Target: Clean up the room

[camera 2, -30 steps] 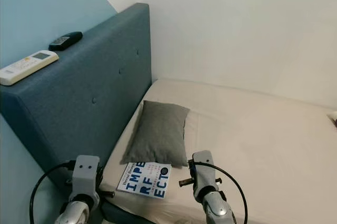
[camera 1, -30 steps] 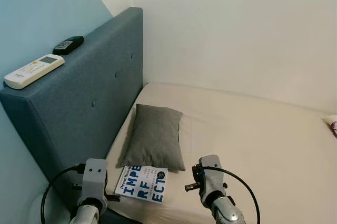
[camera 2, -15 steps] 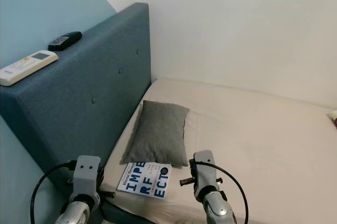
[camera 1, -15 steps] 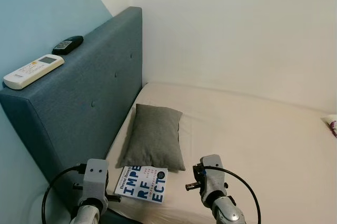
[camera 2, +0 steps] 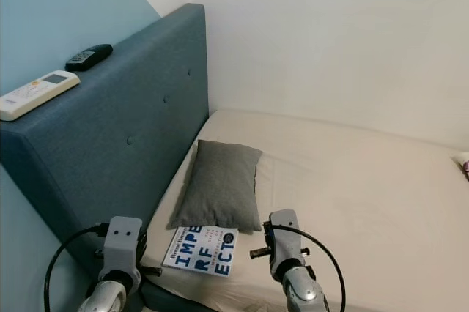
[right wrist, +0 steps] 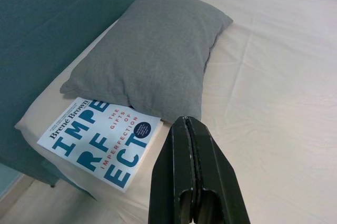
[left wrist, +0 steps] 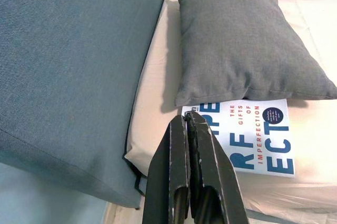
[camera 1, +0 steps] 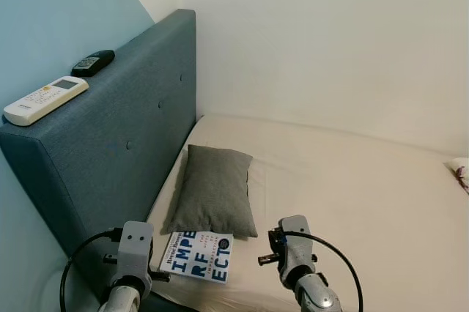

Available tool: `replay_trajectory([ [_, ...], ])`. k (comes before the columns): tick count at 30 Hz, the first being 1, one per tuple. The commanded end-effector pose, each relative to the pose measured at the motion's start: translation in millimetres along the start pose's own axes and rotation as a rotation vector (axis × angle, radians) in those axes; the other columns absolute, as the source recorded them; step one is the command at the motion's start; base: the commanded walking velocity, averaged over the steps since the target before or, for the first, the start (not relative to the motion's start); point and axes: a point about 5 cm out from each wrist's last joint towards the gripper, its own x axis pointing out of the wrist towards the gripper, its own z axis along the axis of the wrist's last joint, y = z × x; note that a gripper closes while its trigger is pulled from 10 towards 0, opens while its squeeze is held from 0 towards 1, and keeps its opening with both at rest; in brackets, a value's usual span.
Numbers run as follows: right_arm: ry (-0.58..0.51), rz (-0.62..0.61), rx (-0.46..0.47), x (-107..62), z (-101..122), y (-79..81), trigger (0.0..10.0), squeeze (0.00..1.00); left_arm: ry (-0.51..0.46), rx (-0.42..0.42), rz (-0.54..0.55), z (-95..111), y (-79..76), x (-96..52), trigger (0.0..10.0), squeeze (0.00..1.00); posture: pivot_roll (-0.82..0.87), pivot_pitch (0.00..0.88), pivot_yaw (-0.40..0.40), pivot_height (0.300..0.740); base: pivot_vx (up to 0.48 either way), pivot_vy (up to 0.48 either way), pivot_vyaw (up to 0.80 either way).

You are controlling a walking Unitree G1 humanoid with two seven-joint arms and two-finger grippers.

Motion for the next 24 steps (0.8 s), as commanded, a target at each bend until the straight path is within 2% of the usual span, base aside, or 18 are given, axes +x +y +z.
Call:
replay_trajectory([
  [1, 0.01, -0.01, 0.013, -3.0, -4.6, -1.7, 10.0, 0.0, 0.021, 0.014, -0.008, -6.2, 0.4, -3.0, 10.0, 0.0, -0.01, 0.06, -0.089, 0.74, 0.0, 0.0, 0.0],
  [24, 0.013, -0.01, 0.026, -2.3, -4.5, -1.9, 10.0, 0.0, 0.018, 0.006, -0.009, -4.8, -0.3, -2.2, 10.0, 0.0, -0.01, 0.062, -0.087, 0.74, 0.0, 0.0, 0.0],
])
